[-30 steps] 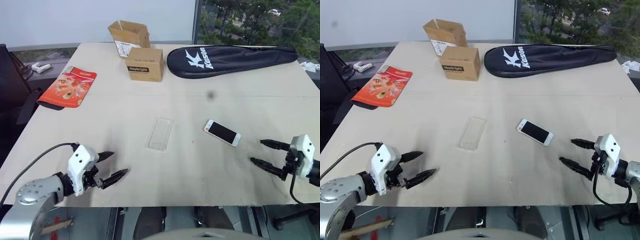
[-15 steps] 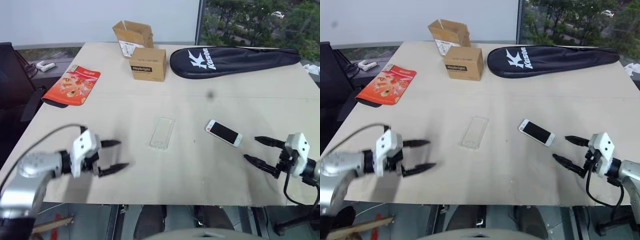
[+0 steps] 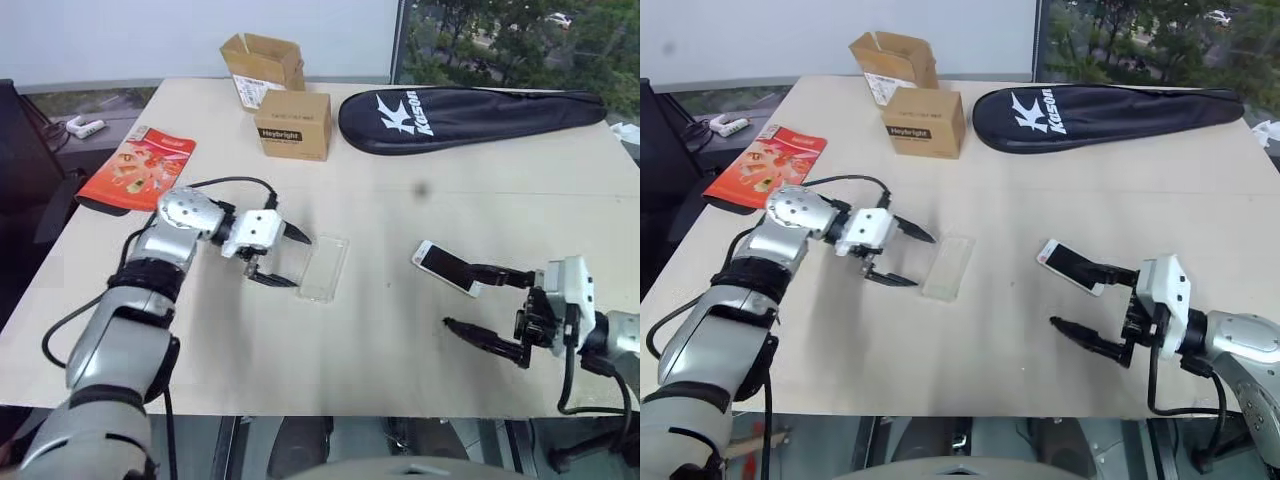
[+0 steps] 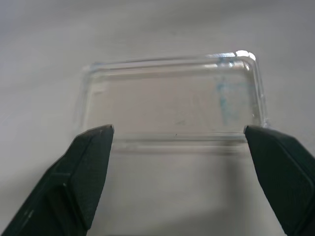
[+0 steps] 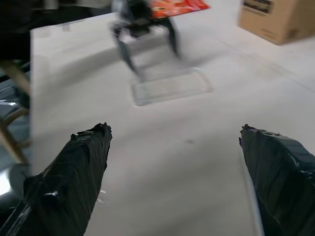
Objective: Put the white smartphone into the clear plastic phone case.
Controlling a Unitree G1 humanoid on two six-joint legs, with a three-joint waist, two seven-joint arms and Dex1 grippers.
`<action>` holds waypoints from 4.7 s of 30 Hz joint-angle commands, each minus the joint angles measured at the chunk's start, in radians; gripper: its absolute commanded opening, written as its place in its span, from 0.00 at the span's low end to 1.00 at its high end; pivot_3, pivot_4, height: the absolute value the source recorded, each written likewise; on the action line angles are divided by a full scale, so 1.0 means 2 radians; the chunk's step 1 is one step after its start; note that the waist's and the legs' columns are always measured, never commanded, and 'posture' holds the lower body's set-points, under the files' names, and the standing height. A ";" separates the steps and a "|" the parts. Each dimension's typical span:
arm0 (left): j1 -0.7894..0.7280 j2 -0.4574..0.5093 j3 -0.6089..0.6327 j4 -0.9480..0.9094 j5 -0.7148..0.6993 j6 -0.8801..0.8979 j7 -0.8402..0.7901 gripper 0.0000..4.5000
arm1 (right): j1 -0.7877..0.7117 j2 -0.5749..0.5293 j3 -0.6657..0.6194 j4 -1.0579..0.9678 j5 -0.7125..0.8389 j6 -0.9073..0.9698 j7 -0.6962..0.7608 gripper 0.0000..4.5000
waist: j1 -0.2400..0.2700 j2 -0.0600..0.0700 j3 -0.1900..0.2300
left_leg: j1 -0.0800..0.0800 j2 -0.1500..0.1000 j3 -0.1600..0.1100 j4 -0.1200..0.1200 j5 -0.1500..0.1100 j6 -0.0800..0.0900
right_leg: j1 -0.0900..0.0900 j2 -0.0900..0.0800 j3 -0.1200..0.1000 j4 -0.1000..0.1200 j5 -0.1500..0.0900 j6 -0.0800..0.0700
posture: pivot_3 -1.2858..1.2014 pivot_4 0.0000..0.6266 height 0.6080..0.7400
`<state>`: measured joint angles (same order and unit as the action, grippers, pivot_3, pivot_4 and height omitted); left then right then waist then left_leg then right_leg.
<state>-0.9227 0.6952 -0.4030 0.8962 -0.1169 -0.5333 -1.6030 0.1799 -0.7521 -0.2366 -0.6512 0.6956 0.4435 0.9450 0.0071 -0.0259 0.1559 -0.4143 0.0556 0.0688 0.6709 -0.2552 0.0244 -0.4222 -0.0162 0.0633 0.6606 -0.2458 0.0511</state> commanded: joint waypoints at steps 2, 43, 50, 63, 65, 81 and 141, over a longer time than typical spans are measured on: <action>-0.055 -0.010 -0.054 0.088 0.038 -0.096 -0.006 0.99 | -0.003 -0.012 -0.011 -0.057 0.042 0.034 -0.030 1.00 | 0.000 0.000 0.000 | 0.000 0.000 0.000 0.000 0.000 0.000 | 0.000 0.000 0.000 0.000 0.000 0.000 | 0.52 0.24 0.94; -0.076 -0.063 -0.178 0.018 -0.072 -0.044 -0.006 0.01 | -0.047 -0.020 0.007 -0.027 0.044 0.036 -0.026 1.00 | -0.001 0.000 -0.001 | -0.002 -0.001 -0.007 0.008 -0.001 0.002 | 0.005 0.001 -0.003 0.001 0.000 0.001 | 0.52 0.24 0.94; -0.102 -0.068 -0.164 0.030 -0.083 -0.031 -0.006 0.01 | -0.051 -0.018 0.004 -0.025 0.044 0.036 -0.029 1.00 | 0.001 -0.001 -0.001 | -0.002 -0.001 -0.006 0.008 -0.001 0.002 | 0.005 0.001 -0.003 0.001 0.000 0.001 | 0.52 0.24 0.94; -0.102 -0.109 -0.034 0.146 0.012 -0.077 0.058 0.01 | -0.047 0.001 0.018 -0.050 0.037 0.038 -0.063 1.00 | -0.001 -0.001 -0.001 | -0.002 -0.001 -0.007 0.008 -0.001 0.002 | 0.004 0.001 -0.004 0.001 0.000 0.001 | 0.52 0.24 0.94; -0.089 -0.097 -0.007 0.145 0.008 -0.074 0.056 0.01 | -0.040 0.006 0.026 -0.052 0.024 0.034 -0.068 1.00 | -0.002 -0.001 -0.001 | -0.002 -0.001 -0.007 0.007 -0.001 0.002 | 0.004 0.001 -0.004 0.001 0.000 0.001 | 0.52 0.24 0.94; 0.212 0.046 0.111 -0.251 -0.042 0.119 0.060 0.01 | -0.066 0.015 0.099 0.009 -0.049 0.003 -0.044 1.00 | -0.002 0.000 -0.001 | -0.001 0.000 -0.009 0.008 -0.001 0.002 | 0.005 0.000 -0.005 0.002 -0.001 -0.001 | 0.52 0.24 0.94; -0.135 -0.148 -0.173 0.139 0.024 -0.138 -0.006 0.68 | 0.003 0.025 0.038 -0.034 -0.072 -0.015 -0.098 1.00 | 0.003 -0.001 -0.001 | -0.004 -0.002 -0.009 0.008 -0.001 0.002 | 0.004 0.001 -0.005 0.000 0.000 0.001 | 0.52 0.24 0.94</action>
<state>-1.1756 0.4192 -0.7528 1.1374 -0.0998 -0.7646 -1.6109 0.1821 -0.7048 -0.1314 -0.6897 0.5527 0.4327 0.7553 0.0141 -0.0271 0.1544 -0.4218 0.0516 0.0506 0.6871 -0.2574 0.0286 -0.4137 -0.0150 0.0527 0.6610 -0.2464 0.0523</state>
